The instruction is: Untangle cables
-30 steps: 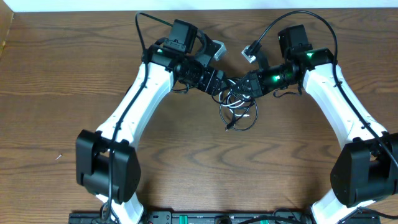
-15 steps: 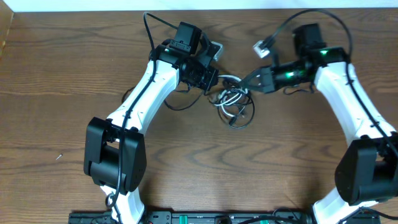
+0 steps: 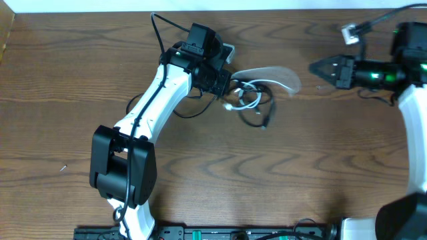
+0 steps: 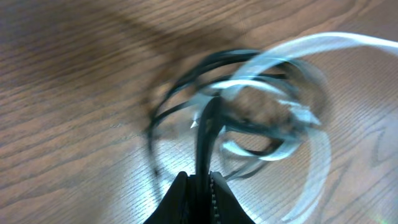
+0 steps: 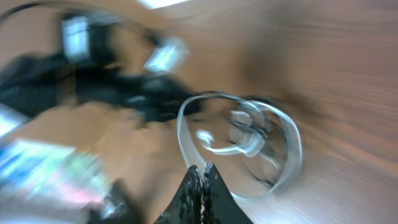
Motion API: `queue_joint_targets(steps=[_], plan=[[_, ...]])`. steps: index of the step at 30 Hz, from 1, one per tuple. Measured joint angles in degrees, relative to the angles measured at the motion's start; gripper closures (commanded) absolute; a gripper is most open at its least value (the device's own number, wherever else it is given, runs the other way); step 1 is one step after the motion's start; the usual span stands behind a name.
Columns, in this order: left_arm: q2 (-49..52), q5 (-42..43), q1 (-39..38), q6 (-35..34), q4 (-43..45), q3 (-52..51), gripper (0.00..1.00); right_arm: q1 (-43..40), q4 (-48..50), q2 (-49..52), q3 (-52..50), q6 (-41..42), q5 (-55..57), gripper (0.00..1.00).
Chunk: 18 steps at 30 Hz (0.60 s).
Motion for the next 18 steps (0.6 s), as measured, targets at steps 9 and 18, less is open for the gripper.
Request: queue_joint_targets(steps=[9, 18], plan=[[0.00, -7.91, 2.51, -6.25, -0.02, 0.00, 0.93, -8.39, -4.72, -9.11, 0.00, 14.19, 36.28, 0.99], [-2.54, -1.90, 3.69, -10.08, -0.61, -0.02, 0.93, -3.08, -3.89, -6.91, 0.00, 2.56, 25.22, 0.49]])
